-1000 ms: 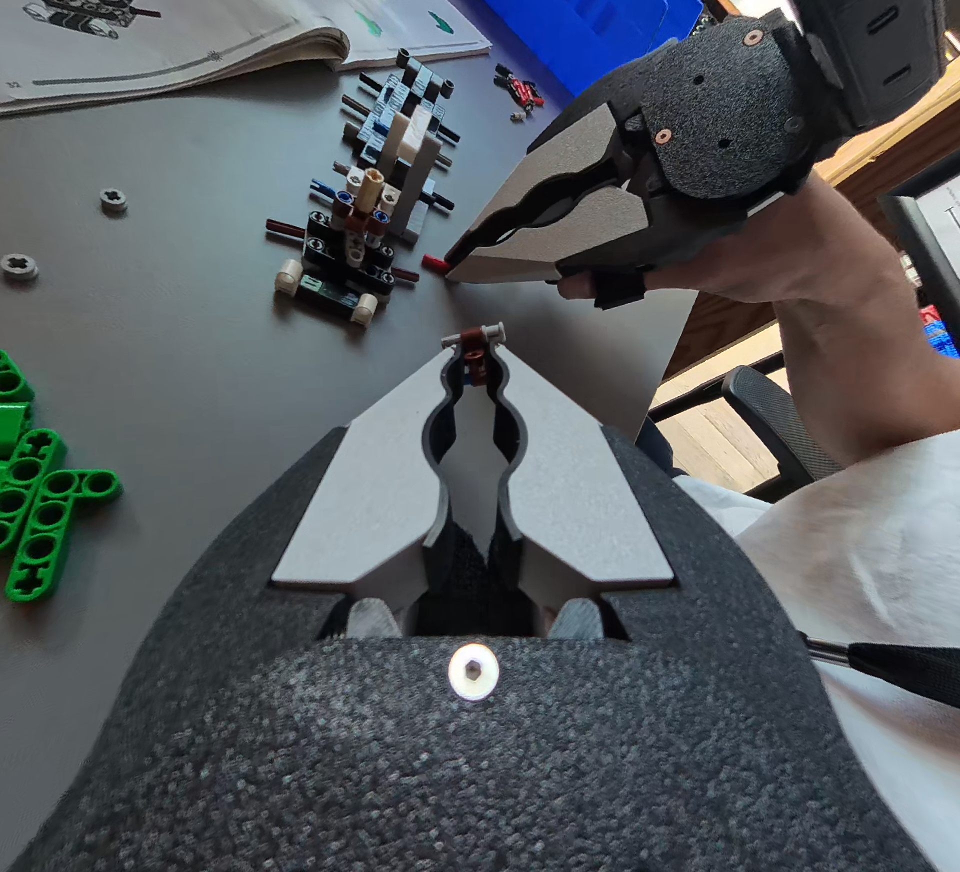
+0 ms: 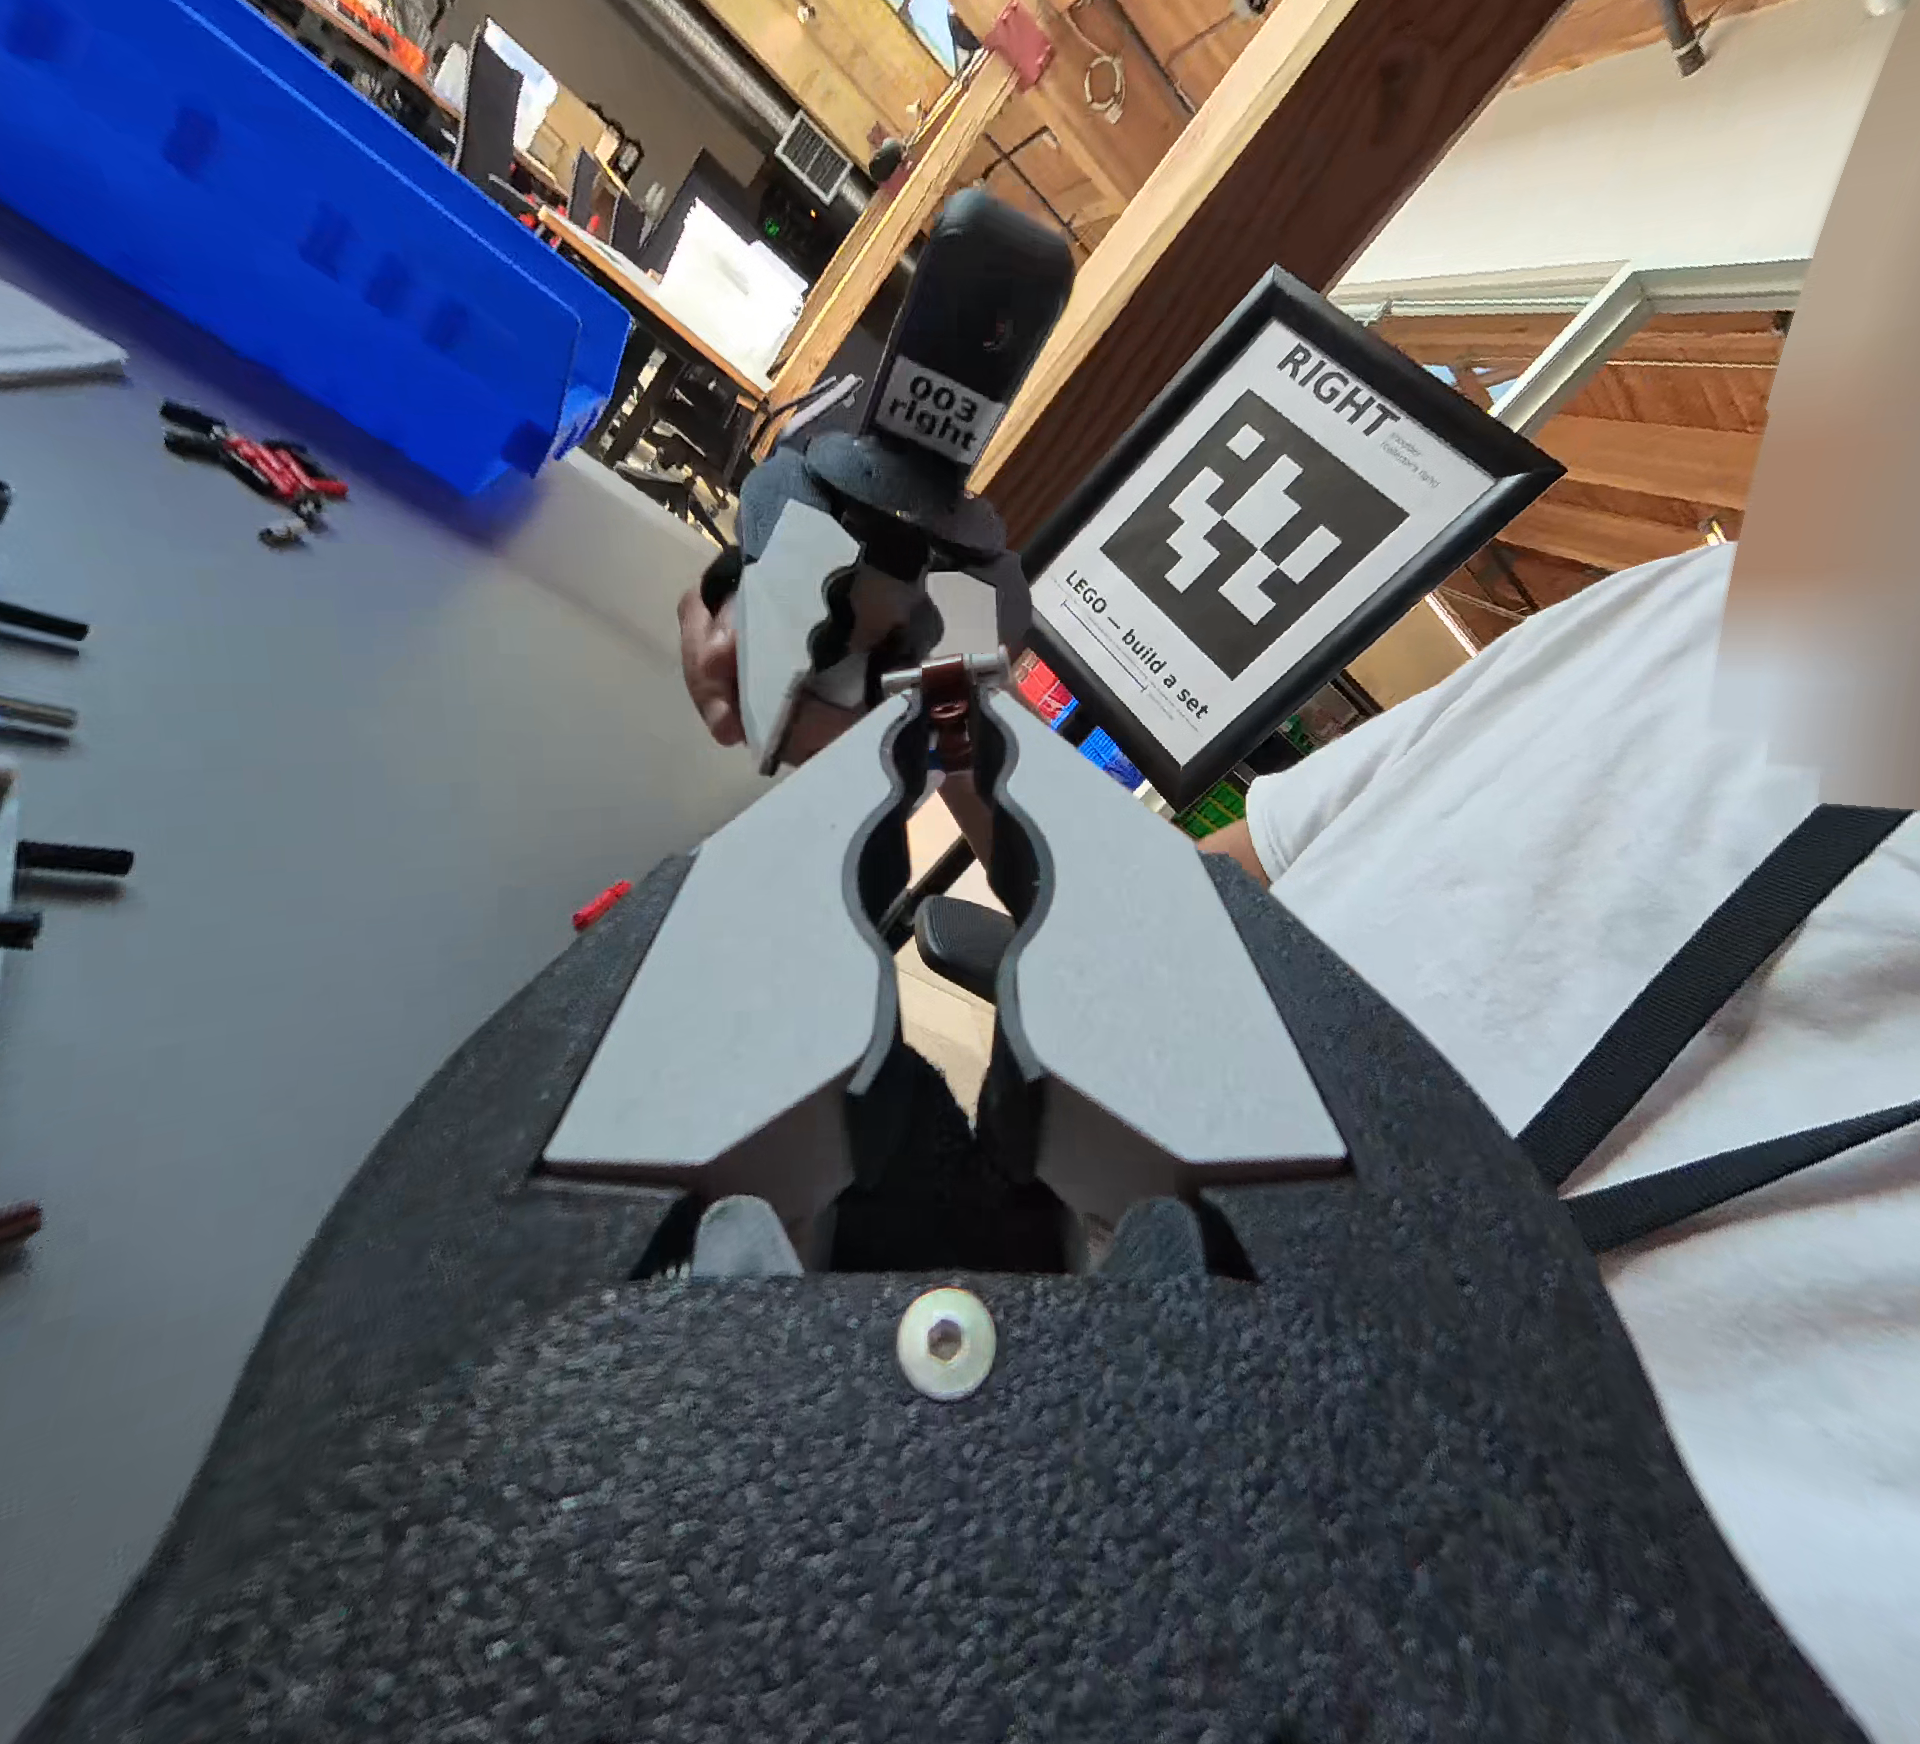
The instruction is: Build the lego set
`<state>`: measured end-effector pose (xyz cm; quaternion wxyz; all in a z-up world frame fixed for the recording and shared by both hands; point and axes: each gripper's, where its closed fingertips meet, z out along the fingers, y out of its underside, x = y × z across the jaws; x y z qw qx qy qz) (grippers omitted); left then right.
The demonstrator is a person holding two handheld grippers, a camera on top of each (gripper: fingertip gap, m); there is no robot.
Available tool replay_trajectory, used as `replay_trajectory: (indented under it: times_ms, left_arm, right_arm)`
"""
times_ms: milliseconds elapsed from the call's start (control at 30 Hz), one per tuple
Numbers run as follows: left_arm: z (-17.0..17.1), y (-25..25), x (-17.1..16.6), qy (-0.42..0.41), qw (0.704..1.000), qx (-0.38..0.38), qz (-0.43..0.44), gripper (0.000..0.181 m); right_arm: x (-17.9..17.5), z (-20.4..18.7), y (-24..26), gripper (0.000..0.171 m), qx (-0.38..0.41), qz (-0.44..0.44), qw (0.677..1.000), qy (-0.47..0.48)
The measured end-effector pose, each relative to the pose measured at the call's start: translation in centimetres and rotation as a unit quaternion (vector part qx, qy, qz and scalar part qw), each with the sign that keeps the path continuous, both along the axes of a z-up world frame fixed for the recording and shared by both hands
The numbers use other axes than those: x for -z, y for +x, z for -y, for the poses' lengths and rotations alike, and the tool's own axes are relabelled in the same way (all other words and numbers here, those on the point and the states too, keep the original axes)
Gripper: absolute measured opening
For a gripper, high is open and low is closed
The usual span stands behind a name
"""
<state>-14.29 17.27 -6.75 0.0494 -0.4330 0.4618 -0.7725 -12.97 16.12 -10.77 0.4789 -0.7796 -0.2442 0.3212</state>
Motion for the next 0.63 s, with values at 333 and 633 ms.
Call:
replay_trajectory:
  times_ms: [333, 633]
  left_arm:
    - [2.4, 2.0, -0.2, 0.044, 0.998, -0.001, 0.046, 0.005]
    - [2.5, 3.6, 3.0, 0.192, 0.981, -0.029, -0.025, 0.026]
  right_arm:
    - [-2.8, 0.2, -0.4, 0.024, 0.073, -0.219, 0.972, 0.049]
    - [-0.4, 2.4, 4.7, 0.024, 0.166, -0.111, 0.980, -0.007]
